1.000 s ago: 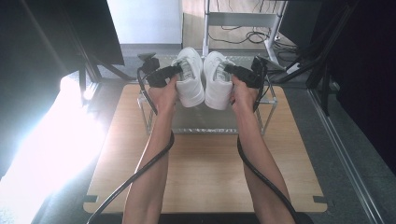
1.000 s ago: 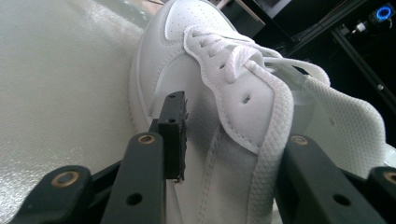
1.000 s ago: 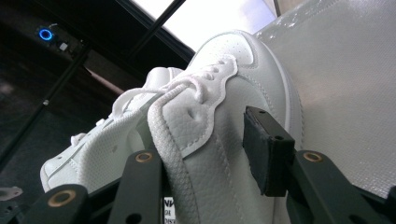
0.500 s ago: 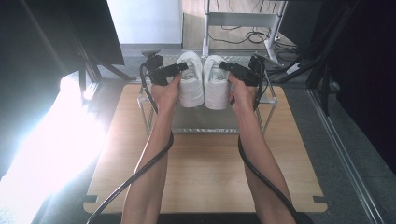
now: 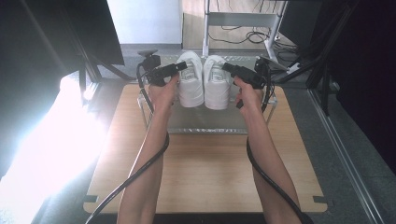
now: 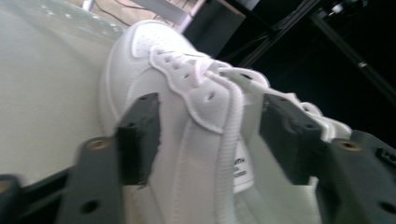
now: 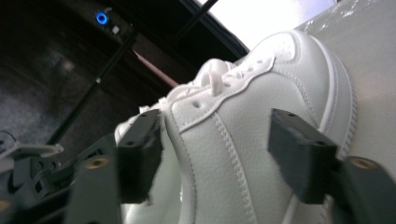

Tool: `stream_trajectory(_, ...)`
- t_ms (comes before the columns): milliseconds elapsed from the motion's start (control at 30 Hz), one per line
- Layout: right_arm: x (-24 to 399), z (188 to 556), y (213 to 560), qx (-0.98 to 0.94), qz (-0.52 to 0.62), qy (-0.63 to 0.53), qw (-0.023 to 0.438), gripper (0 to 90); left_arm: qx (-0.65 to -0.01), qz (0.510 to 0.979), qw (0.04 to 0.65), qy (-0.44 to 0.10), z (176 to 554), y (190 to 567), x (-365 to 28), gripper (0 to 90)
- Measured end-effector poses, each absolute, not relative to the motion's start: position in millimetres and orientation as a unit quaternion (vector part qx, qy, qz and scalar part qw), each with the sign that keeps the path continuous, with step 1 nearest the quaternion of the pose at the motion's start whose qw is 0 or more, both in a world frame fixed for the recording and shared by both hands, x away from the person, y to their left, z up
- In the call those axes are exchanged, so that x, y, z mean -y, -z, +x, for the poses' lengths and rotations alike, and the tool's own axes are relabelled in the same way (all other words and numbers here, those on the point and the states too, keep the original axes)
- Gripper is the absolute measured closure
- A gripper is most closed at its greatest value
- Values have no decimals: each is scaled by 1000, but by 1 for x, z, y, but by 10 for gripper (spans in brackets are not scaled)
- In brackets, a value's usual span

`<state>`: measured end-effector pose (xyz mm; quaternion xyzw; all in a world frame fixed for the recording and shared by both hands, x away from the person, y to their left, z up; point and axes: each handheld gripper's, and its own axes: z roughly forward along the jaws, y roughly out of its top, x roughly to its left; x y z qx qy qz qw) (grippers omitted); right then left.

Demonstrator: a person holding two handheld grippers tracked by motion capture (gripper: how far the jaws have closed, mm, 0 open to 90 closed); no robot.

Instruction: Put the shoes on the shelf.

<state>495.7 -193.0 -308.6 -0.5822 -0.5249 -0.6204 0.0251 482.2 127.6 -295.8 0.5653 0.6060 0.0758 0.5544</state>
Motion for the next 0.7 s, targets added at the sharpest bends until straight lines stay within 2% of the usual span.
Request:
stream_trajectory(67,192,495,308,532,-582,615,15,425,-612,569,542,-92,482,297,-129,505)
stream_trajectory(167,193,492,304,540,-581,609,-9,525,-612,571,537,-99,481,298,-132,513)
stream_trajectory(300,198,489,299,541,-584,606,-17,575,-613,578,526,-115,480,295,-131,520)
stream_trajectory(500,200,489,300,536,-583,611,-10,571,-612,580,528,-108,480,296,-130,502)
stream_trajectory(633,193,491,303,536,-581,612,-6,508,-609,604,506,-92,484,301,-116,483)
stream_trajectory(700,191,491,305,532,-581,615,-8,501,-612,591,519,-87,483,305,-119,479)
